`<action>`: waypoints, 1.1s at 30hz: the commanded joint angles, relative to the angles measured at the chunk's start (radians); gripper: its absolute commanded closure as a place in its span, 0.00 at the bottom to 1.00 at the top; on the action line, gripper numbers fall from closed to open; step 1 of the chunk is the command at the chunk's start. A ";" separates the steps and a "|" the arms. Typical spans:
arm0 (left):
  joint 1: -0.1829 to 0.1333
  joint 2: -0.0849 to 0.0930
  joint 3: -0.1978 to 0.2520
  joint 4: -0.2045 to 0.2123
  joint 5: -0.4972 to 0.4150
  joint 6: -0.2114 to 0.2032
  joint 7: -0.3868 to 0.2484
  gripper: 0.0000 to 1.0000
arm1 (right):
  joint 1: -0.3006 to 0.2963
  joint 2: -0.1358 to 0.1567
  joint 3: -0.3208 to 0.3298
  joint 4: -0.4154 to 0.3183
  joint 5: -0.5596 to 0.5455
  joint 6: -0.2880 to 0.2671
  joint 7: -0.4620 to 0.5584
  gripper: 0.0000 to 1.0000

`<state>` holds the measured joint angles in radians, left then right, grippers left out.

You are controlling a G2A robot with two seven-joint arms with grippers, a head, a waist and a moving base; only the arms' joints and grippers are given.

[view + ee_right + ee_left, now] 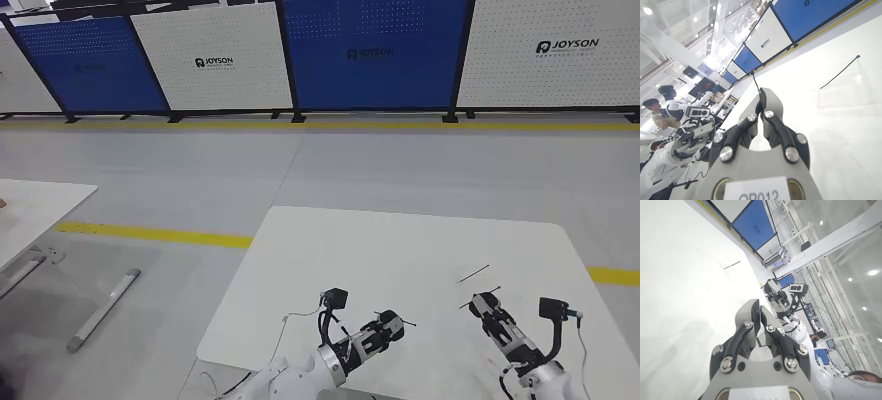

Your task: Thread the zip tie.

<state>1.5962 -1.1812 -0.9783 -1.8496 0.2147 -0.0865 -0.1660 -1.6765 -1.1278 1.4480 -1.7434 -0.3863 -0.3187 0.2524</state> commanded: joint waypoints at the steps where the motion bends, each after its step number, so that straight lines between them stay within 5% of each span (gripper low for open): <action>1: 0.000 0.000 0.000 0.000 0.000 0.000 0.000 1.00 | 0.000 0.000 0.000 0.000 0.000 0.000 0.000 1.00; 12: -0.049 0.028 -0.092 0.044 0.058 -0.036 -0.186 1.00 | 0.000 0.000 0.000 0.000 0.000 0.000 0.000 1.00; 22: -0.052 0.028 -0.097 0.051 0.050 -0.027 -0.171 1.00 | 0.000 -0.001 -0.001 -0.002 0.003 0.000 -0.004 1.00; 27: -0.052 0.028 -0.097 0.051 0.050 -0.027 -0.171 1.00 | -0.051 -0.009 -0.051 -0.059 0.043 -0.021 -0.083 1.00; 33: -0.052 0.028 -0.097 0.051 0.050 -0.027 -0.171 1.00 | -0.082 -0.016 -0.120 -0.054 -0.052 -0.021 -0.216 1.00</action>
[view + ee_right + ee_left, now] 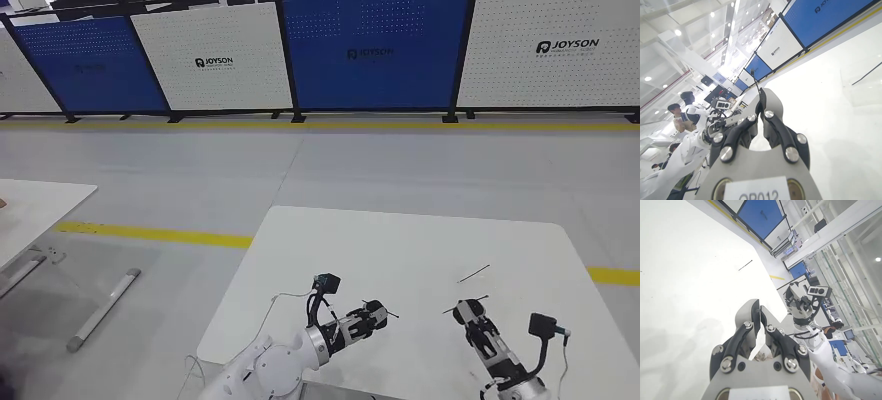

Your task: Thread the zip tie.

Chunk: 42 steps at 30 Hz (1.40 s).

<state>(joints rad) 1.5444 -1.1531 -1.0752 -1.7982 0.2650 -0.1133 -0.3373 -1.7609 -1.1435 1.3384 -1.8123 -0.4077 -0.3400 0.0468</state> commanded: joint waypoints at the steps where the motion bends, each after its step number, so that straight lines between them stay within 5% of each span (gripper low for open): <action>1: 0.000 0.000 0.000 0.000 0.000 0.000 0.000 1.00 | 0.004 -0.001 -0.013 0.018 -0.036 0.002 -0.011 1.00; 18: -0.020 -0.008 -0.001 0.019 -0.082 0.048 0.064 1.00 | 0.005 -0.002 -0.016 0.015 -0.023 0.002 -0.014 1.00; 25: -0.020 -0.008 -0.001 0.019 -0.082 0.048 0.064 1.00 | 0.001 -0.015 -0.092 0.001 0.050 0.000 -0.101 1.00; 32: -0.020 -0.008 -0.001 0.019 -0.082 0.048 0.064 1.00 | 0.101 -0.036 -0.199 0.124 0.002 0.034 -0.112 1.00; 42: -0.020 -0.008 -0.001 0.019 -0.082 0.048 0.064 1.00 | 0.101 -0.036 -0.199 0.124 0.002 0.034 -0.112 1.00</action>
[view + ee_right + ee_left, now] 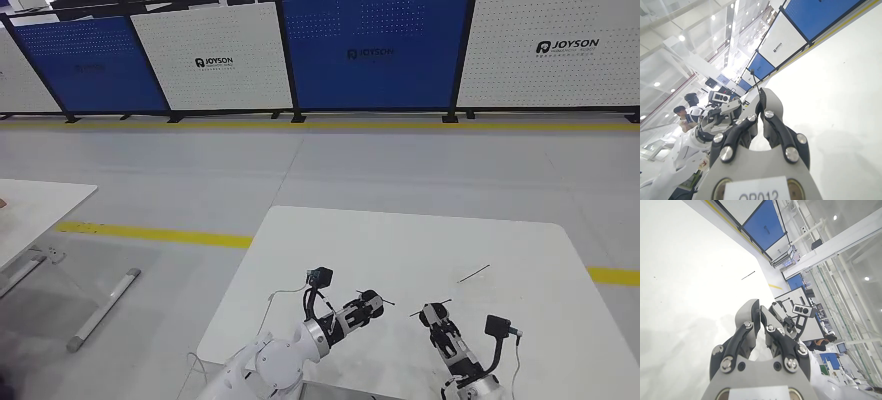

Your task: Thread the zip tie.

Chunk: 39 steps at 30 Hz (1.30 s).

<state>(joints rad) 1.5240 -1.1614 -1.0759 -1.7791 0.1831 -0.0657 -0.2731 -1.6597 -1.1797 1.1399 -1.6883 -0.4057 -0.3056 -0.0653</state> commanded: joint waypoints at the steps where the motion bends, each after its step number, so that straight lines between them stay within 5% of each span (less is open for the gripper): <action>1: 0.000 0.000 0.000 0.000 0.000 0.000 0.000 1.00 | 0.000 0.000 0.000 0.000 0.000 0.000 0.000 1.00; 22: 0.000 0.000 0.000 0.000 0.000 0.000 0.000 1.00 | 0.000 0.000 0.000 0.000 0.000 0.000 0.000 1.00; 39: 0.000 0.000 0.000 0.000 0.000 0.000 0.000 1.00 | 0.029 -0.019 -0.040 -0.053 -0.022 0.106 0.004 1.00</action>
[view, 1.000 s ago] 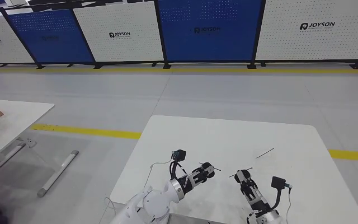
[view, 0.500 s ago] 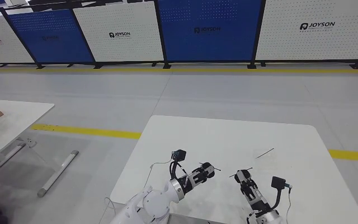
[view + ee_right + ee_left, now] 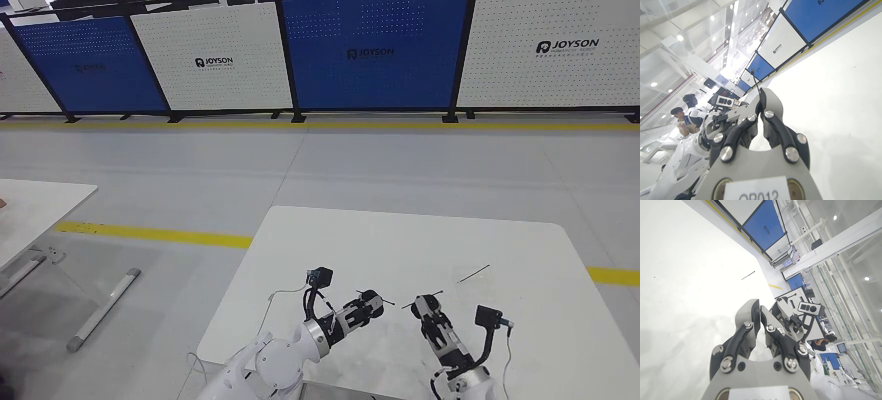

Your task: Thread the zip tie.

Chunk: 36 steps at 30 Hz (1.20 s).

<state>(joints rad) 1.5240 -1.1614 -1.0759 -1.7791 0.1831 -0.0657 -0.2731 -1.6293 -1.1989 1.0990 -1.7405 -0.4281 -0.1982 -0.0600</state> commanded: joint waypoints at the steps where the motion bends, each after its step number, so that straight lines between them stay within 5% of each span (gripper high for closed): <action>1: 0.000 0.000 0.000 0.000 0.000 0.000 0.000 1.00 | -0.001 0.000 0.001 0.000 0.000 -0.002 -0.001 1.00; 36: 0.014 0.001 -0.002 0.007 -0.017 -0.010 0.015 1.00 | -0.001 0.000 0.001 0.000 0.000 -0.002 -0.001 1.00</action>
<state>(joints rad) 1.5369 -1.1604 -1.0775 -1.7700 0.1679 -0.0764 -0.2609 -1.6303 -1.1987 1.0996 -1.7409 -0.4277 -0.1997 -0.0611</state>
